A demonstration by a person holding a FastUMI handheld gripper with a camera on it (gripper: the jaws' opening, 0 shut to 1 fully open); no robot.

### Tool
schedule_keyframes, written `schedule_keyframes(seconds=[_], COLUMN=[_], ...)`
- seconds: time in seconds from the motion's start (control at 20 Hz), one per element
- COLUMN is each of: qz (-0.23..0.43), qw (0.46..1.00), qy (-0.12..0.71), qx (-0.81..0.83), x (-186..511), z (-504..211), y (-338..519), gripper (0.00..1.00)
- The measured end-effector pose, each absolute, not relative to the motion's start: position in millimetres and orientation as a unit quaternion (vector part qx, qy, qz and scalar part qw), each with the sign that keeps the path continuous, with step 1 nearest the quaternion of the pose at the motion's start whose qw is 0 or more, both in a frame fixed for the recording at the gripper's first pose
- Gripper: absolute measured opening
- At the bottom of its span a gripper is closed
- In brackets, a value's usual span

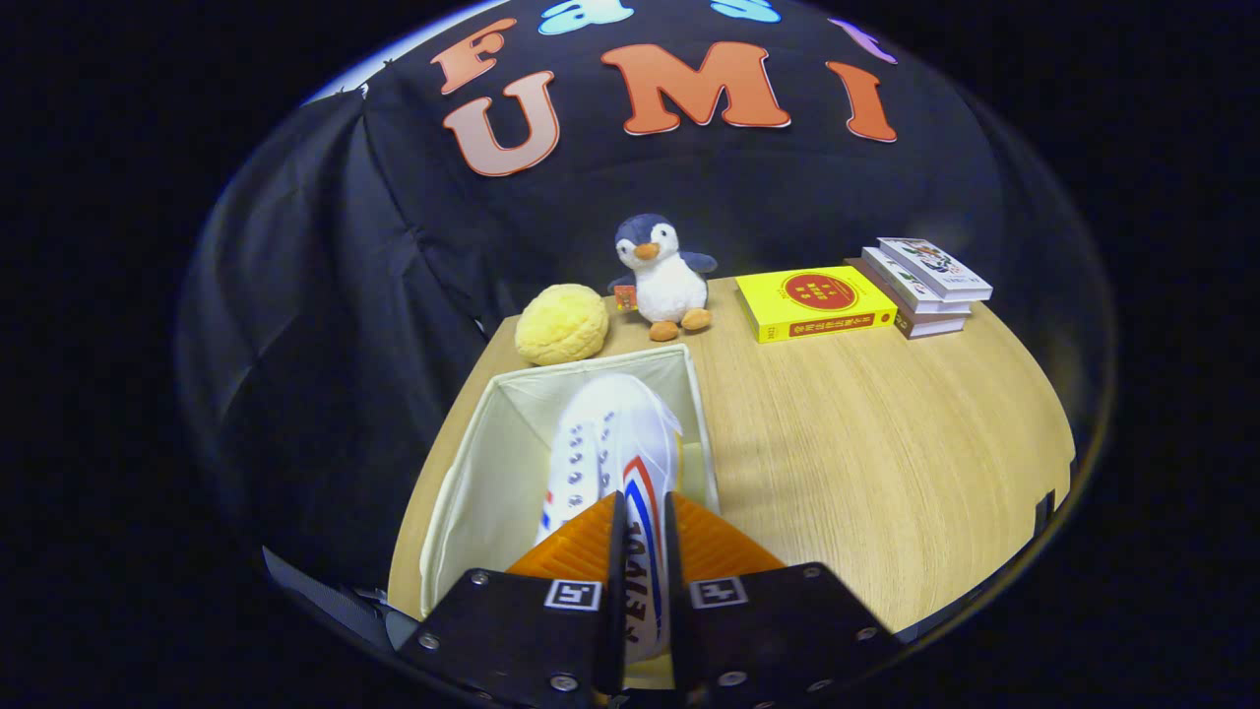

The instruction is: Open the storage box then place both shoes into the box .Put the left shoe in first, then the right shoe, with the right side of both shoes facing outward in a uniform manner.

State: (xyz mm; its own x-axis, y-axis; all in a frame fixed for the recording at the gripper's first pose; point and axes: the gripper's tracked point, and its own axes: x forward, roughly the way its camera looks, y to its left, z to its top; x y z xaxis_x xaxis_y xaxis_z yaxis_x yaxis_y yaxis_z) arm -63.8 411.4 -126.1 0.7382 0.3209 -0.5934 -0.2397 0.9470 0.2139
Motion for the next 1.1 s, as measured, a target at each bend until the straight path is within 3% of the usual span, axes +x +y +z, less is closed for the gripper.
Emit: schedule_keyframes(seconds=[0.15,1.1], qz=[0.156,0.063], qw=[0.941,0.982], qy=[0.297,0.174], qx=[0.048,0.047], x=[-55,-28], z=[-98,9], y=[402,226], gripper=[1.00,0.99])
